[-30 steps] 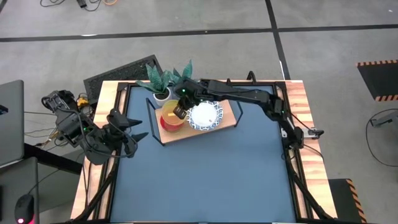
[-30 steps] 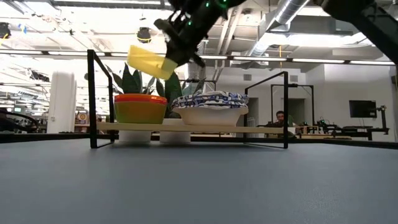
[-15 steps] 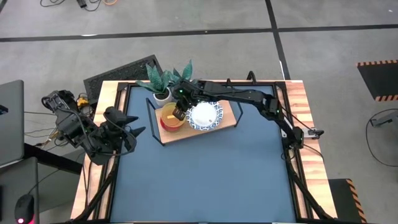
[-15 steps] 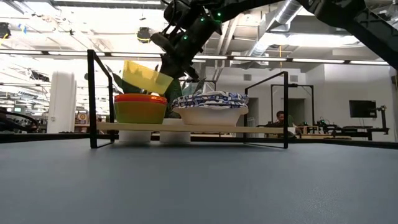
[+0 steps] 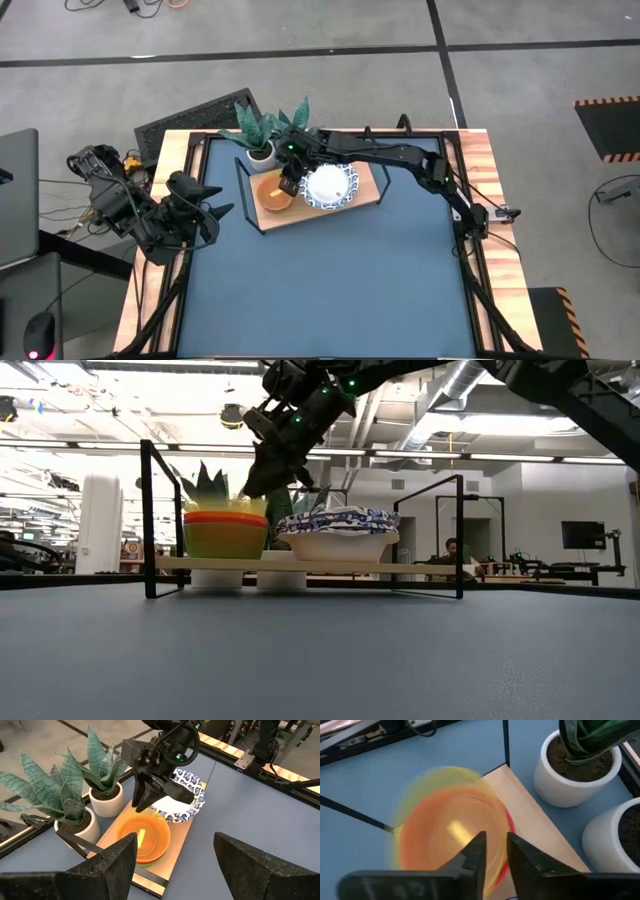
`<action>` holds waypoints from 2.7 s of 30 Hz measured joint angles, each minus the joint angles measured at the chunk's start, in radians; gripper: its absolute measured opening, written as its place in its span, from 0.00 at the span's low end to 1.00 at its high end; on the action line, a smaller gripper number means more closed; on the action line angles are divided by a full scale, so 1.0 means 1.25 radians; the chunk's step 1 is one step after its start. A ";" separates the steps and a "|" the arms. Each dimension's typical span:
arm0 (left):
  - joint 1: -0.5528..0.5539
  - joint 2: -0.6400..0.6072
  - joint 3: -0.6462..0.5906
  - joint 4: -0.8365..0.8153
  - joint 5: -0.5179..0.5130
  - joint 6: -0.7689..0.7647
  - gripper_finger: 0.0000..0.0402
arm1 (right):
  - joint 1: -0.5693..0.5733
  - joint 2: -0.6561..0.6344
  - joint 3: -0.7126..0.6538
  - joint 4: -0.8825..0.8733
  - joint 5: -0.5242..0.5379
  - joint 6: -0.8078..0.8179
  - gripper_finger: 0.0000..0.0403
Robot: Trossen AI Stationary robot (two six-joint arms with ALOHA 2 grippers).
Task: Place and stack bowls onto a shelf
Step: Stack the yellow bowl on top of the orange bowl on the shelf, then return to Home Position
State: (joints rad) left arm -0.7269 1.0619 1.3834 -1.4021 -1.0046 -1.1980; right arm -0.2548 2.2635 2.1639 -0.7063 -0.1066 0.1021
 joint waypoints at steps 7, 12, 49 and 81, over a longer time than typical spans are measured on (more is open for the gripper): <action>0.000 0.000 0.000 0.001 -0.001 0.000 0.62 | -0.014 0.000 0.000 0.004 -0.001 0.037 0.49; 0.000 0.000 0.000 0.020 -0.002 0.022 0.62 | -0.014 -0.060 -0.002 -0.003 -0.051 0.060 0.54; 0.000 -0.409 -0.030 0.548 0.126 0.766 0.62 | 0.343 -1.307 -0.872 0.206 0.264 0.025 0.53; 0.000 -0.847 -0.798 0.969 0.205 0.621 0.62 | 0.327 -1.803 -1.640 0.624 0.421 0.208 0.53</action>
State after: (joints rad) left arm -0.7265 0.0033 0.3862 -0.1912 -0.7482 -0.4218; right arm 0.1543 0.0097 0.1137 0.0735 0.4202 0.3618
